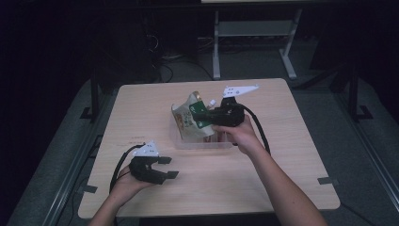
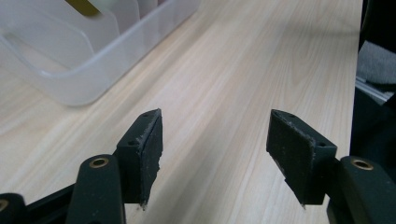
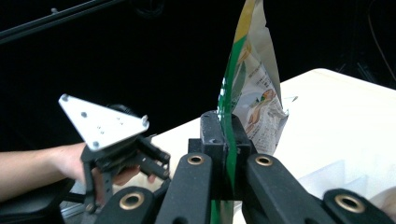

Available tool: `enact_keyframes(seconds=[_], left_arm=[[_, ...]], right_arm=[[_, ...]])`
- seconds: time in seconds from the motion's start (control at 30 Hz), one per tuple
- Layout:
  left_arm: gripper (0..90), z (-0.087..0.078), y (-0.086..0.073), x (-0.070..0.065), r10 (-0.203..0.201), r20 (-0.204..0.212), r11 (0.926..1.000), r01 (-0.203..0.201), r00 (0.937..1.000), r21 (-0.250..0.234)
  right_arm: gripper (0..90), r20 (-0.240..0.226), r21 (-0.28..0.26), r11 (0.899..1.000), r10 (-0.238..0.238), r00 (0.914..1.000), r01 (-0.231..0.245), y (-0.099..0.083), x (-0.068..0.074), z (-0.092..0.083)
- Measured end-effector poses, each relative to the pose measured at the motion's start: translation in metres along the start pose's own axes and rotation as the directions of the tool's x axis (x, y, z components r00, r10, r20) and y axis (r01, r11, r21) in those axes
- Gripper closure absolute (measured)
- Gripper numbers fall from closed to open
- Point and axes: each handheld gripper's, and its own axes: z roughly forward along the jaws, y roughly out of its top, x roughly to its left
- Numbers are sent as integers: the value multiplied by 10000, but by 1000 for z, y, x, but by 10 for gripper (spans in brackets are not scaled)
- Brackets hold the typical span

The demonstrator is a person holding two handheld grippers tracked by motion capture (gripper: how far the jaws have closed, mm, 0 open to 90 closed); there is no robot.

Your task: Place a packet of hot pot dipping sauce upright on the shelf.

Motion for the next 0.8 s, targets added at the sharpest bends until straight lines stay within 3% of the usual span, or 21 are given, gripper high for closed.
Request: enact_keyframes(seconds=[0.33,0.8], left_arm=[[338,5,-2,-1,-41,75,9992,38,10000,386],[329,8,-2,-2,-94,192,9988,85,9998,477]], right_arm=[[900,500,-6,9996,275,9984,-275,-4,-14,13],[900,774,502,9983,259,9967,-299,-17,-16,30]])
